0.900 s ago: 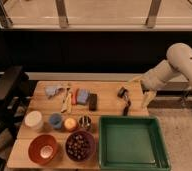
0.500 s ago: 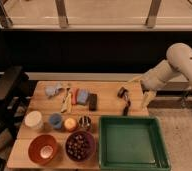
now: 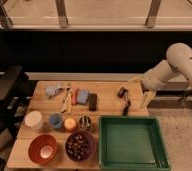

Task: Place eraser in red bowl

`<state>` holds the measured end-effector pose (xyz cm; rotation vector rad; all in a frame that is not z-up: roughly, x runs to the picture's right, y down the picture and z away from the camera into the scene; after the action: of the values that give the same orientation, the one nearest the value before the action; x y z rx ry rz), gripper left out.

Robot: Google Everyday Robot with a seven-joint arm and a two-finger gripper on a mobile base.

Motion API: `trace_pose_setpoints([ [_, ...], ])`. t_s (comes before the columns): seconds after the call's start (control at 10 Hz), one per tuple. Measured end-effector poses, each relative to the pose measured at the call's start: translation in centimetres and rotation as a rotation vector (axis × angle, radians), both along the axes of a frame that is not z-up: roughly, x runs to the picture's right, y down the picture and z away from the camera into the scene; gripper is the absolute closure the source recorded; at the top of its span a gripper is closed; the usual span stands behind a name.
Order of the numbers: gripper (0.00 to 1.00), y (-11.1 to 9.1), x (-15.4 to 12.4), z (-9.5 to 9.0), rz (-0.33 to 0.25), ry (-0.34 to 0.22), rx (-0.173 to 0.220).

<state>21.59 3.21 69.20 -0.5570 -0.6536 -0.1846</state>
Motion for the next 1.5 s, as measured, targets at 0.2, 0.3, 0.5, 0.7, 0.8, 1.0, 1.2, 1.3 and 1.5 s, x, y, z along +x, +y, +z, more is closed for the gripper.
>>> trace_pose_setpoints([
  [0.2, 0.2, 0.0, 0.0, 0.0, 0.0, 0.0, 0.0],
  [0.3, 0.2, 0.0, 0.0, 0.0, 0.0, 0.0, 0.0],
  [0.5, 0.2, 0.0, 0.0, 0.0, 0.001, 0.0, 0.0],
  [0.7, 0.2, 0.0, 0.0, 0.0, 0.001, 0.001, 0.0],
  [0.8, 0.2, 0.0, 0.0, 0.0, 0.001, 0.001, 0.0],
  [1.0, 0.2, 0.0, 0.0, 0.0, 0.001, 0.001, 0.0],
  [1.2, 0.2, -0.2, 0.2, 0.0, -0.003, 0.002, 0.005],
  [1.3, 0.2, -0.7, 0.8, -0.1, -0.043, -0.005, 0.011],
  [1.5, 0.2, -3.0, 1.5, 0.6, -0.162, -0.05, 0.047],
])
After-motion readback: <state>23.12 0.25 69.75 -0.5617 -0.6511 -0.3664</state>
